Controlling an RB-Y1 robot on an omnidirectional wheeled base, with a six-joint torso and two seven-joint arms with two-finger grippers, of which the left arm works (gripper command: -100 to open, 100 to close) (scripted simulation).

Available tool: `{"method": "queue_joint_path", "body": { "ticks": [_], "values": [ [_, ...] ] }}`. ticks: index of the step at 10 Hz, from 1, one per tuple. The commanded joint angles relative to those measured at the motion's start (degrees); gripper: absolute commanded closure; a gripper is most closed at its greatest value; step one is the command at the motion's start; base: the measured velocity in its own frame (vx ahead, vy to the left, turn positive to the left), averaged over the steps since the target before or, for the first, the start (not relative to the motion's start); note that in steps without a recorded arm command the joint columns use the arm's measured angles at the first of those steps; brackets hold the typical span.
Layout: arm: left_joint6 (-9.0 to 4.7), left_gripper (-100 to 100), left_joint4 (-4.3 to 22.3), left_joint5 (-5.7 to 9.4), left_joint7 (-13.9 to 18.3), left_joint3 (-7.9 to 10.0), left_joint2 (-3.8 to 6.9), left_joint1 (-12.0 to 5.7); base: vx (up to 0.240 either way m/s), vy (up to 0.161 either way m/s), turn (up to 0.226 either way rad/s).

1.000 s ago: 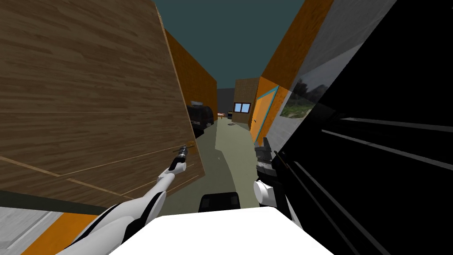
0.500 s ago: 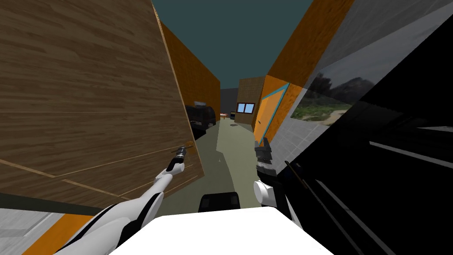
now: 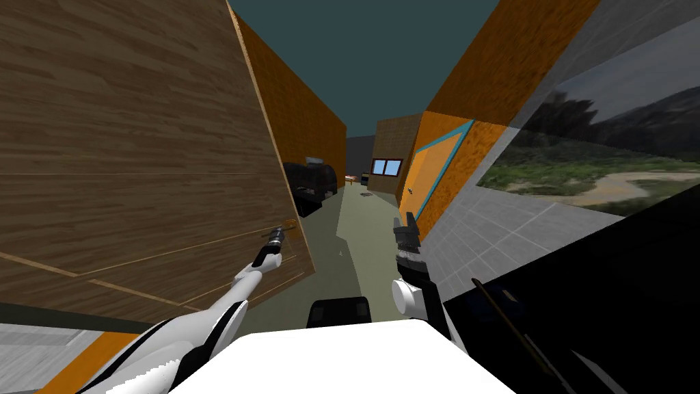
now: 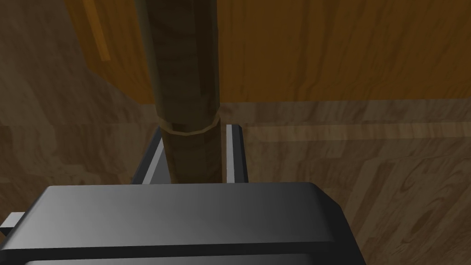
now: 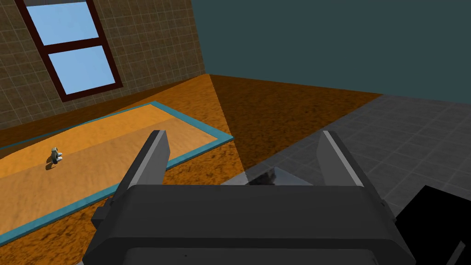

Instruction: Push the door open

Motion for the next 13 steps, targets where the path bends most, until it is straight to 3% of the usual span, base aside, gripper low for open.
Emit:
{"method": "queue_joint_path", "body": {
  "ticks": [1, 3, 4, 10, 11, 13],
  "values": [
    [-0.25, 100, -0.63, 0.99, -0.11, 0.17, 1.09, 0.85, 0.163, -0.071, 0.112],
    [-0.25, 100, -0.63, 0.99, -0.11, 0.17, 1.09, 0.85, 0.090, -0.038, 0.054],
    [-0.30, 100, -0.77, 1.77, -0.05, -0.23, 1.63, 1.25, 0.119, -0.054, 0.092],
    [-0.39, 100, -1.04, 3.28, 0.07, -1.01, 2.66, 2.04, 0.165, -0.075, 0.099],
    [-0.18, 100, -1.20, 3.15, -0.08, -0.89, 2.32, 2.29, 0.075, -0.029, 0.043],
    [-0.37, 100, -0.81, 3.77, -0.58, 0.32, 2.85, 2.54, 0.170, -0.013, 0.047]
  ]
}}
